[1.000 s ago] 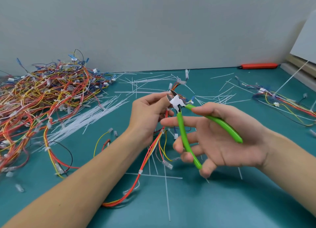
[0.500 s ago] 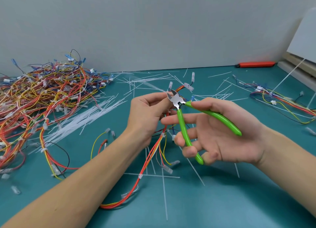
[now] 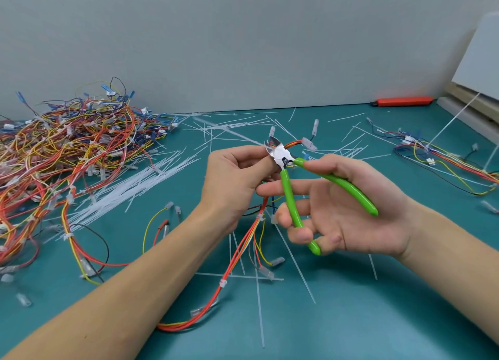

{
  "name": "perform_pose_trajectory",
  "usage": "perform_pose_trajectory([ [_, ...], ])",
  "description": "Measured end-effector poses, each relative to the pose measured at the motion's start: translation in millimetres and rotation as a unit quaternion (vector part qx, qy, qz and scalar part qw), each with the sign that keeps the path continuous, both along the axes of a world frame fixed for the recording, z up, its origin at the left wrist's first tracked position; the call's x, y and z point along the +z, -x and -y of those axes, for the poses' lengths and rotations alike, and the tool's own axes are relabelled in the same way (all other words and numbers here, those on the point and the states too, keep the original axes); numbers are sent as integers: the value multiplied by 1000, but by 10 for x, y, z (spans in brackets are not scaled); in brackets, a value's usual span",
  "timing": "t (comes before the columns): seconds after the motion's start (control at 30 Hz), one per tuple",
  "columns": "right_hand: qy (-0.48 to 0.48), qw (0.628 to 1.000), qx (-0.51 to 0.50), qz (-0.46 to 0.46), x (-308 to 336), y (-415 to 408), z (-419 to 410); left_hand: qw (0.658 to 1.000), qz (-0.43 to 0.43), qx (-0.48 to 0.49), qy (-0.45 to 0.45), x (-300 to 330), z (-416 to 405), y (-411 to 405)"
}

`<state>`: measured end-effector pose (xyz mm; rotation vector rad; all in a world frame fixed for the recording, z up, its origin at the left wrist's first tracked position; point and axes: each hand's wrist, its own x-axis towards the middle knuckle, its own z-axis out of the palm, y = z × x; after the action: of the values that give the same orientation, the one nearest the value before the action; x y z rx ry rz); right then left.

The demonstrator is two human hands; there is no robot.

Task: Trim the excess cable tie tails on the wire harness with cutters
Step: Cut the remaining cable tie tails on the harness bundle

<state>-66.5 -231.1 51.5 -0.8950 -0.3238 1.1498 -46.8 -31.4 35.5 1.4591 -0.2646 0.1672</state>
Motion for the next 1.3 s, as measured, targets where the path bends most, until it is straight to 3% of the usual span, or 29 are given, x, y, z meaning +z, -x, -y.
perform_pose_trajectory([
  [0.5, 11, 998, -57, 20, -100, -2, -45, 999, -9, 32, -19, -26, -11, -7],
  [0.93, 1, 1000, -23, 9, -145, -33, -12, 999, 11, 31, 4, -10, -9, -3],
  [1.3, -28, 999, -15, 23, -194, -49, -31, 993, 71, 71, -58, -30, 17, 41],
])
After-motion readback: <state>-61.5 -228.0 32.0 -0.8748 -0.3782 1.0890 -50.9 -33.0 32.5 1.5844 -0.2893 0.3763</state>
